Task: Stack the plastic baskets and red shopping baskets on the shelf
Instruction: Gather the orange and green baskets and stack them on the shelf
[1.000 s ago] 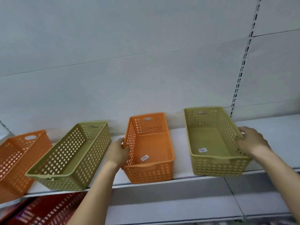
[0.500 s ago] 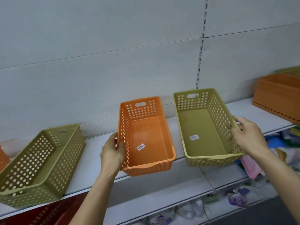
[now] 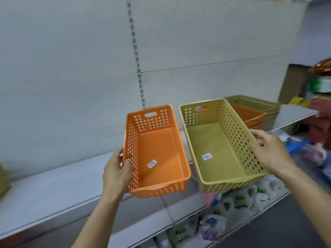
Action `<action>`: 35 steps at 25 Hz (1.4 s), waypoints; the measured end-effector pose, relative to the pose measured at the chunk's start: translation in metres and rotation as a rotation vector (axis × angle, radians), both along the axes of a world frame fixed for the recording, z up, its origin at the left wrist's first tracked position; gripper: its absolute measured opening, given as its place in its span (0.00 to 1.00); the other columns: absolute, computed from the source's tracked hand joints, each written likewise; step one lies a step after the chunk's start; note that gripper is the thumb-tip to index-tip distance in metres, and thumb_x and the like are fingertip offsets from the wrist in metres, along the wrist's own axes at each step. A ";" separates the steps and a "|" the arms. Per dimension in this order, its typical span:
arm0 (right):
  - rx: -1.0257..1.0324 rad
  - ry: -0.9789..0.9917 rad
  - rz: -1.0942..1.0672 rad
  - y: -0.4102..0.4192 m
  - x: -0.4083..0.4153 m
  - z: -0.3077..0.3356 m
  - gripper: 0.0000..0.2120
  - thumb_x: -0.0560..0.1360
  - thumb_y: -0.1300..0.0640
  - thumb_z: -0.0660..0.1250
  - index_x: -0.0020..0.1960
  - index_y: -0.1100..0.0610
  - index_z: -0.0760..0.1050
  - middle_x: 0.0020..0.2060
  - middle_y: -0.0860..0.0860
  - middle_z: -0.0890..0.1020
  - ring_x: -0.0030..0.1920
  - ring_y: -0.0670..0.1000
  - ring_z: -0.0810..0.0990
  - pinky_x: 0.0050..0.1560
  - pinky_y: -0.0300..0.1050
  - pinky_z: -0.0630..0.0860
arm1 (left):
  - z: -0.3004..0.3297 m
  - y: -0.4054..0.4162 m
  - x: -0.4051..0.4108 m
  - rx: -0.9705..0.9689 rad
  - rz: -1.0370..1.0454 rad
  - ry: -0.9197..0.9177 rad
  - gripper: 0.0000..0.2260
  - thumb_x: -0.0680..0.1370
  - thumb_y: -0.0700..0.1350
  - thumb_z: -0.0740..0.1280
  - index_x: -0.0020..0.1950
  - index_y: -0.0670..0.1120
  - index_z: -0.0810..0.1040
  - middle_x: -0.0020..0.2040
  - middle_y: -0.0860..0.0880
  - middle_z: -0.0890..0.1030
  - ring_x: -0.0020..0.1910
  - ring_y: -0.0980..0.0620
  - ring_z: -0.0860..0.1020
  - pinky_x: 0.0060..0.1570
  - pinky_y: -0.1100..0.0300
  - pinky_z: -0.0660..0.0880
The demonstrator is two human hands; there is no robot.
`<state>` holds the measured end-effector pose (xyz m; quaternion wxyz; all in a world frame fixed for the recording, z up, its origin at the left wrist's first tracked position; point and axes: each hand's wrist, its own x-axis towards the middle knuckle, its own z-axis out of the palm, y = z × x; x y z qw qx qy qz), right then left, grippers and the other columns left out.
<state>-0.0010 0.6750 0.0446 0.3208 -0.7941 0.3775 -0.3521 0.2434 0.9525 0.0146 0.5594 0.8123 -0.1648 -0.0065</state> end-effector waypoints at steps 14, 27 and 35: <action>-0.029 -0.072 -0.178 -0.214 -0.148 0.040 0.19 0.70 0.57 0.62 0.60 0.46 0.77 0.48 0.53 0.85 0.48 0.56 0.83 0.51 0.60 0.78 | 0.067 -0.282 -0.089 -0.166 -0.166 -0.048 0.18 0.78 0.41 0.61 0.66 0.53 0.73 0.52 0.49 0.82 0.42 0.49 0.83 0.45 0.45 0.82; 0.013 -0.178 0.014 -0.433 -0.094 0.084 0.18 0.77 0.68 0.62 0.65 0.56 0.73 0.45 0.56 0.81 0.36 0.47 0.80 0.30 0.41 0.75 | 0.085 -0.476 -0.057 -0.211 0.012 -0.067 0.16 0.81 0.48 0.60 0.69 0.54 0.70 0.57 0.49 0.81 0.52 0.46 0.81 0.54 0.42 0.79; 0.036 -0.279 0.071 -0.516 -0.040 0.082 0.19 0.76 0.67 0.63 0.66 0.59 0.73 0.48 0.55 0.80 0.38 0.48 0.79 0.41 0.45 0.76 | 0.050 -0.512 -0.055 0.080 0.164 -0.031 0.17 0.78 0.53 0.58 0.67 0.56 0.71 0.57 0.49 0.83 0.50 0.43 0.82 0.50 0.42 0.80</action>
